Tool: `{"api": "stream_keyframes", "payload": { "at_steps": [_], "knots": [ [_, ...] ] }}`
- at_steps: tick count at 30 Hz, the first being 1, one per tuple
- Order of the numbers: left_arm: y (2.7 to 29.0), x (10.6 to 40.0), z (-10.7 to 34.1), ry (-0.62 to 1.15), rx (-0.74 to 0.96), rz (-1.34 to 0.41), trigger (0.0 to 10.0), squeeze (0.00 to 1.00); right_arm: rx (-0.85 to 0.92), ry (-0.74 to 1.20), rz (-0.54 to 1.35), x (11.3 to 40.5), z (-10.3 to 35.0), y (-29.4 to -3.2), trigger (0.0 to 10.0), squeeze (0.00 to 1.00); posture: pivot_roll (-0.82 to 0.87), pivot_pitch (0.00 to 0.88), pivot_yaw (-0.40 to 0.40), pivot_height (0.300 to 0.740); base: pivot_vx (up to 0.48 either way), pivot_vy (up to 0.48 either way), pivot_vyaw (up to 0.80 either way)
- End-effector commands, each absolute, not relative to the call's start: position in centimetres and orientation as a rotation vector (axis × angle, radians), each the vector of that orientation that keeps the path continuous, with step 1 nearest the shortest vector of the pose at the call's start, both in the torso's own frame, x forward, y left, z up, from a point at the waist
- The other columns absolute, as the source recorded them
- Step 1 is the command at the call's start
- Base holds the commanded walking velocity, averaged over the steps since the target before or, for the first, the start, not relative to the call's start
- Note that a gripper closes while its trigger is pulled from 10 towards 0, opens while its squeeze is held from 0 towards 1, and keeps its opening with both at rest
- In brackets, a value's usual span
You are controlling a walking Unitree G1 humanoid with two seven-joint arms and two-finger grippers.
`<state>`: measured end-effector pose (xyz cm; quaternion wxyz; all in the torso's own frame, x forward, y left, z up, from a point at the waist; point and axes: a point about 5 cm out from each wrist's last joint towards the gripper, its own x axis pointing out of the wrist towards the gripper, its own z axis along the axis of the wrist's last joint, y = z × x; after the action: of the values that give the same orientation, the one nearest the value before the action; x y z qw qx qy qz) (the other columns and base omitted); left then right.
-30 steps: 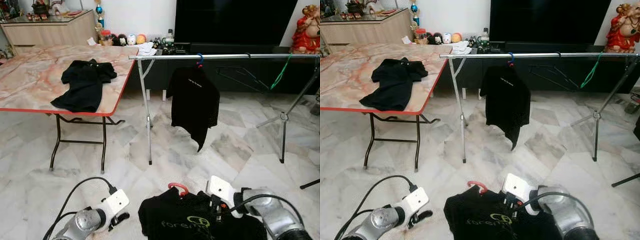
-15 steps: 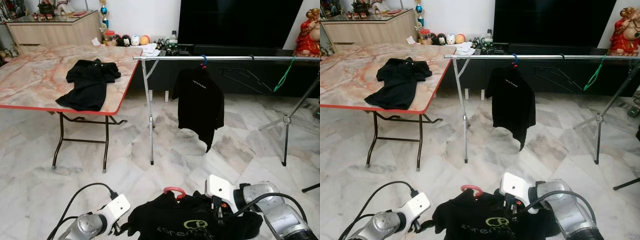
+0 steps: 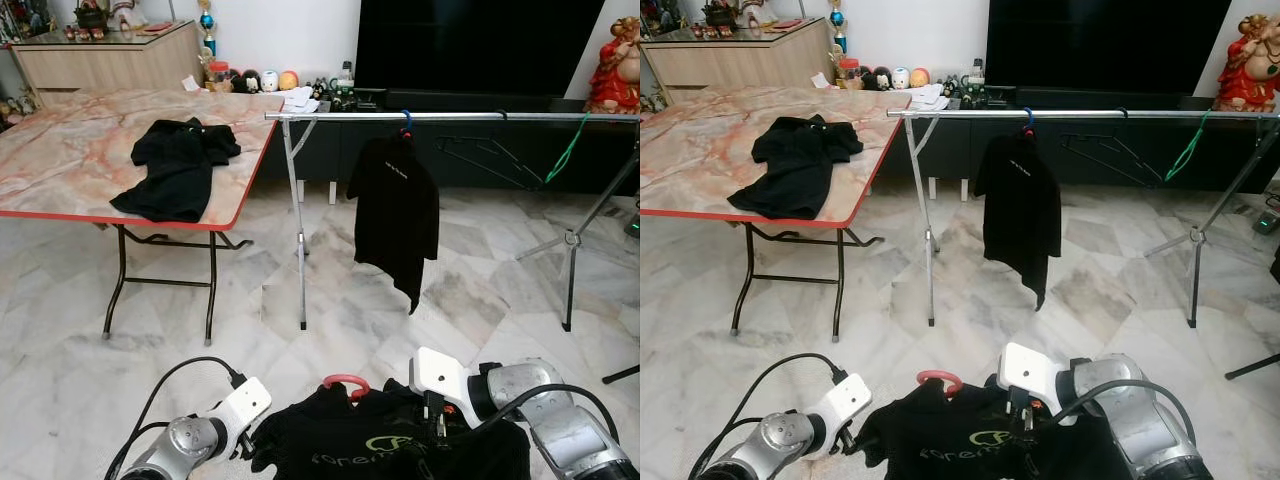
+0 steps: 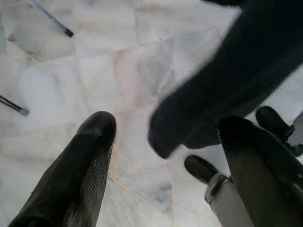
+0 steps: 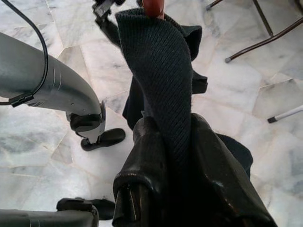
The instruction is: Hang hanger
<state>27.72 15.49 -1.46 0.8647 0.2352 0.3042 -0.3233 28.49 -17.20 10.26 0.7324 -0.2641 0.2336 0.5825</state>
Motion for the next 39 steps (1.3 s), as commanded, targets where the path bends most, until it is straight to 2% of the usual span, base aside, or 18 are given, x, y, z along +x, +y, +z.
{"api": "stream_keyframes", "payload": {
  "at_steps": [1, 2, 3, 4, 6, 10, 13, 39],
  "knots": [
    [15.7, 27.8, -1.5, 0.655, 0.497, -0.674, 9.2, 0.00, -0.604, 0.443, 1.281, 29.0, 11.8, -16.6, 10.0, 0.00, 0.01, 0.033, 0.007, 0.740, 0.000, 0.000, 0.00],
    [15.6, 27.7, -1.6, 0.665, 0.500, -0.678, 5.7, 0.00, -0.605, 0.434, 1.275, 29.1, 12.0, -16.6, 10.0, 0.00, 0.01, 0.033, 0.009, 0.740, 0.000, 0.000, 0.00],
    [15.6, 27.7, -1.6, 0.668, 0.503, -0.681, 4.4, 0.00, -0.606, 0.431, 1.274, 29.2, 12.1, -16.5, 10.0, 0.00, 0.01, 0.035, 0.010, 0.740, 0.000, 0.000, 0.00],
    [15.6, 27.7, -1.6, 0.671, 0.505, -0.682, 4.4, 0.00, -0.606, 0.430, 1.273, 29.2, 12.2, -16.5, 10.0, 0.00, 0.01, 0.035, 0.010, 0.740, 0.000, 0.000, 0.00],
    [15.4, 27.8, -1.7, 0.676, 0.525, -0.675, 2.6, 0.00, -0.612, 0.427, 1.270, 29.3, 12.4, -16.5, 10.0, 0.00, 0.01, 0.036, 0.011, 0.740, 0.000, 0.000, 0.00],
    [15.3, 27.9, -1.7, 0.680, 0.534, -0.650, 2.5, 0.00, -0.613, 0.416, 1.273, 29.2, 12.7, -16.4, 10.0, 0.00, 0.00, 0.035, 0.011, 0.740, 0.000, 0.000, 0.00],
    [15.2, 28.1, -1.6, 0.674, 0.542, -0.632, 0.0, 0.00, -0.619, 0.411, 1.274, 29.2, 12.8, -16.3, 10.0, 0.00, 0.00, 0.034, 0.011, 0.740, 0.000, 0.000, 0.00],
    [15.2, 28.1, -1.6, 0.653, 0.527, -0.583, 0.0, 0.00, -0.636, 0.390, 1.280, 29.1, 13.1, -15.7, 10.0, 0.00, 0.01, 0.019, 0.010, 0.740, 0.000, 0.000, 0.00]
  ]
}}
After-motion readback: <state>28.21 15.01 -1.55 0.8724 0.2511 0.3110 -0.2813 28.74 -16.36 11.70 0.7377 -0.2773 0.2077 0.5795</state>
